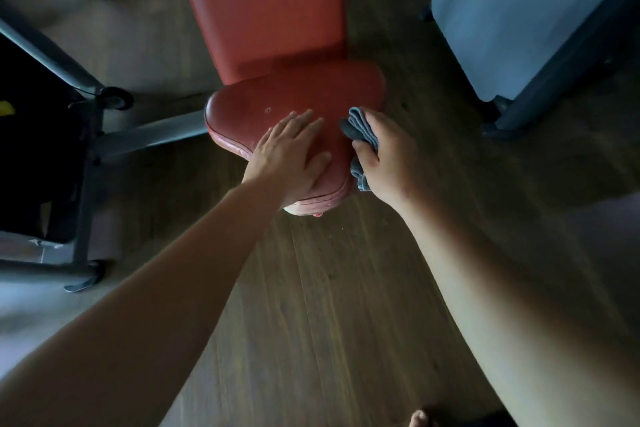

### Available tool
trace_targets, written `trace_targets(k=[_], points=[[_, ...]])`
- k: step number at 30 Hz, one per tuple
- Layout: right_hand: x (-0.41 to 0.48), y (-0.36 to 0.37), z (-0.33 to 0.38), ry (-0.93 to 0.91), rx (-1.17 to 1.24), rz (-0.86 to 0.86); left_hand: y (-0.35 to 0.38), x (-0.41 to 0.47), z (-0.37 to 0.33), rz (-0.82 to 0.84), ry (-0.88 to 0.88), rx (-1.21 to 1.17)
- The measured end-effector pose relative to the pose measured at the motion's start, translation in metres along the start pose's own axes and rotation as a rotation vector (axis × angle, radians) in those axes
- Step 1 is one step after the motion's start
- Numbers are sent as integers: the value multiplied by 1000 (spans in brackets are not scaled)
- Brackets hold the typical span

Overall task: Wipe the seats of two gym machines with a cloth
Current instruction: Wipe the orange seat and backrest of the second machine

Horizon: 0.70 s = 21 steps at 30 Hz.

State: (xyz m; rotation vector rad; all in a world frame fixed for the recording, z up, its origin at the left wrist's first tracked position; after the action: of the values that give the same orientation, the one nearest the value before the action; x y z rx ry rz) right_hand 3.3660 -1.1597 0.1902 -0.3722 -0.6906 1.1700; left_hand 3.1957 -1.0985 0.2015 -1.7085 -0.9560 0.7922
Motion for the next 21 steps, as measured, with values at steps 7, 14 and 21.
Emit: trace_targets(k=[7, 14, 21], points=[[-30, 33, -50, 21, 392, -316, 16, 13, 1, -54, 35, -5], [-35, 68, -52, 185, 942, -380, 20, 16, 3, -78, 41, -4], [-60, 78, -14, 270, 1114, -445, 22, 18, 7, -82, 49, -29]])
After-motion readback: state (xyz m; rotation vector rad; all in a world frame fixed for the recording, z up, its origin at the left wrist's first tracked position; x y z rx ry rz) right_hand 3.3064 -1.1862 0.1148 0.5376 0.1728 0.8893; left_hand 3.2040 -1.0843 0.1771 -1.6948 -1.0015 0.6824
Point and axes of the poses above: each hand's wrist, its own x-axis towards the middle knuckle, its own y-axis out of the palm, z = x × y, the point moved 5 cm from there along x, towards the middle knuckle, and after that the axes turned 6 degrees about -y, right-handed, at the moved point
